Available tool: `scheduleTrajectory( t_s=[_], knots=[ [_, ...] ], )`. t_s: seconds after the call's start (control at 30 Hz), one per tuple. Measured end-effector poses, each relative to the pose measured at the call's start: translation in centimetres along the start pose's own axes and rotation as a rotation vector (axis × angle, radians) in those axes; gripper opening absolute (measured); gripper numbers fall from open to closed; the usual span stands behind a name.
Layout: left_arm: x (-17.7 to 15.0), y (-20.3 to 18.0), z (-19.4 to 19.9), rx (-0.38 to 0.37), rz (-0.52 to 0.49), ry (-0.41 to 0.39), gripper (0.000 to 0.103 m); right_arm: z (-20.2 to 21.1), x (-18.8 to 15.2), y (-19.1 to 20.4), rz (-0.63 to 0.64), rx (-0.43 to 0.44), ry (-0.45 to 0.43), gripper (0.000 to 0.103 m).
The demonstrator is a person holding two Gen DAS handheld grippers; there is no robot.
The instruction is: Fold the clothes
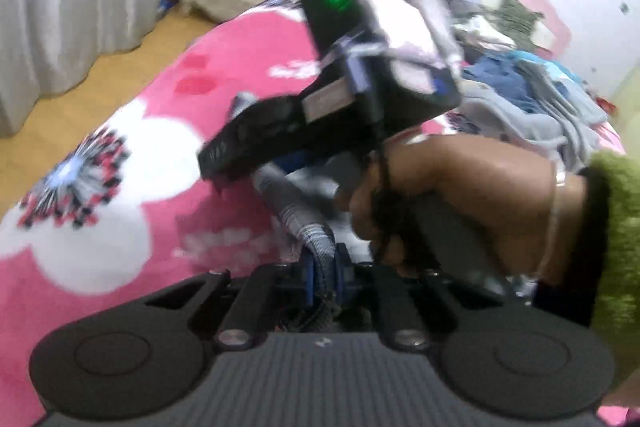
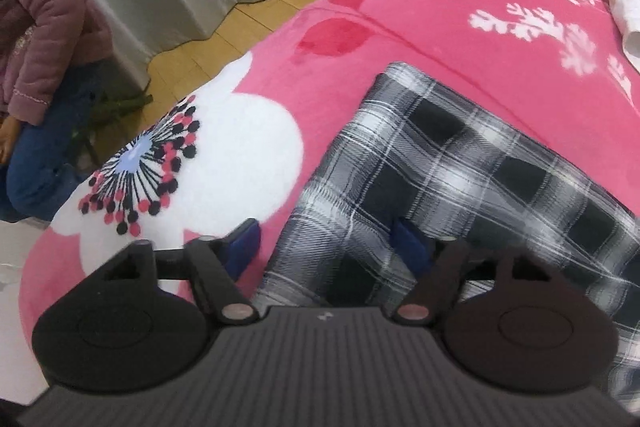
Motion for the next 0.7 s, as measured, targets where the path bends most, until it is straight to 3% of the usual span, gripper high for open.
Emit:
scheduleTrajectory(
  t_s=[0.07, 0.13, 0.43, 0.7],
  knots=[
    [0.4, -1.2, 0.3, -0.018, -0.026, -0.014, 0.010, 0.8, -0.1, -0.6, -0.005, 0.012, -0.011, 0.023],
    [0.7, -2.6, 0.6, -0.044, -0.035, -0.020, 0.010, 2.0, -0.4, -1.6, -0.020, 0.038, -0.035, 0.009],
    [1.3, -10.5, 1.2, -0.159, -0.098, -0.043, 0.010, 10.9, -2.7, -8.1, -0.112, 0.122, -0.232, 0.006],
    [0.1, -20.5, -1.0, -0.254, -0.169, -0.015, 0.010, 19.3, -7.7, -16.0, -0.166, 0.052, -0.361, 0.005]
  ],
)
Point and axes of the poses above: each gripper's, at about its wrist camera, not at the fingertips, and z roughly against the way its jaws point, y to its left, x to its top, the point moved 2 cm from there along -z, roughly the way its jaws point, and after that the axes turned 15 degrees about x, right-handed, at the moved point
